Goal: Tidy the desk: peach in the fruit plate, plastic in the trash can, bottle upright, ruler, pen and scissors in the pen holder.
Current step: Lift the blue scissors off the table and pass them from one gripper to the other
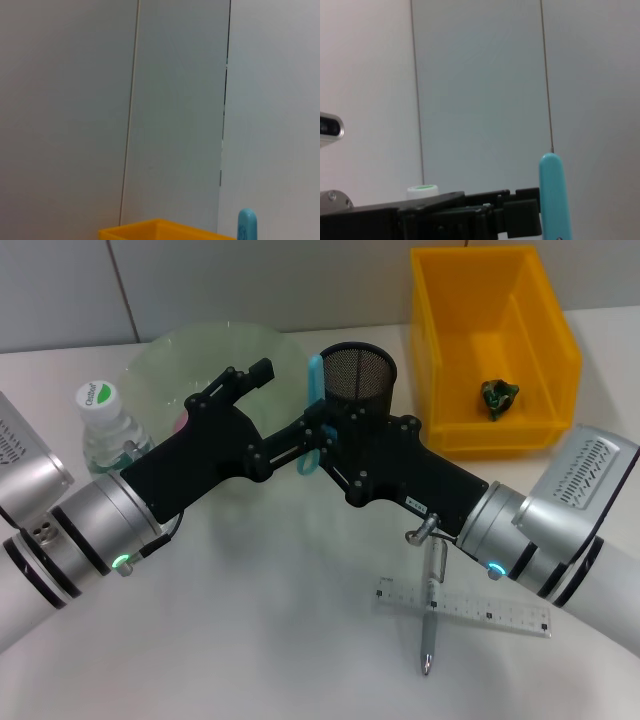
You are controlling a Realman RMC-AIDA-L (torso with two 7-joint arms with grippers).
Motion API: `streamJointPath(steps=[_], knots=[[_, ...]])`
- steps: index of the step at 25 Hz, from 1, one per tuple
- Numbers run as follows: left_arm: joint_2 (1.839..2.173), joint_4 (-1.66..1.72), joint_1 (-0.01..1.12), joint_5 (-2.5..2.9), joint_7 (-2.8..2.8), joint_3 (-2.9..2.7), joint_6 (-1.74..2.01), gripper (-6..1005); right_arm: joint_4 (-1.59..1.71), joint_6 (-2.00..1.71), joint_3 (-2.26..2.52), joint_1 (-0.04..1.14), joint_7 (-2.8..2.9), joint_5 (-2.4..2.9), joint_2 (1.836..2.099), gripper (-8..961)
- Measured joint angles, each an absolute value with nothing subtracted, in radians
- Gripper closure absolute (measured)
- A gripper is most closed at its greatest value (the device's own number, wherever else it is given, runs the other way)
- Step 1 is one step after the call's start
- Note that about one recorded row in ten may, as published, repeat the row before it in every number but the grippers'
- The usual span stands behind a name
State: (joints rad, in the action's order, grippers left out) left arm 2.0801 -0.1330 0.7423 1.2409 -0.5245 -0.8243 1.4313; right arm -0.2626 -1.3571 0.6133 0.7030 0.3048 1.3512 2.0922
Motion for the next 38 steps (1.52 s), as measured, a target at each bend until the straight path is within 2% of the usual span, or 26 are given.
streamJointPath(steps=[23, 38], knots=[[2.08, -0.134, 0.763, 1.241, -0.525, -0.811, 1.398, 226, -0.298, -1.313, 0.587, 0.735, 0.253, 1.355, 2.092, 664], [2.08, -0.131, 0.773, 1.242, -0.525, -0.811, 1.379, 591, -0.307, -1.29, 0.552, 0.749, 0.229, 1.371, 2.092, 661]])
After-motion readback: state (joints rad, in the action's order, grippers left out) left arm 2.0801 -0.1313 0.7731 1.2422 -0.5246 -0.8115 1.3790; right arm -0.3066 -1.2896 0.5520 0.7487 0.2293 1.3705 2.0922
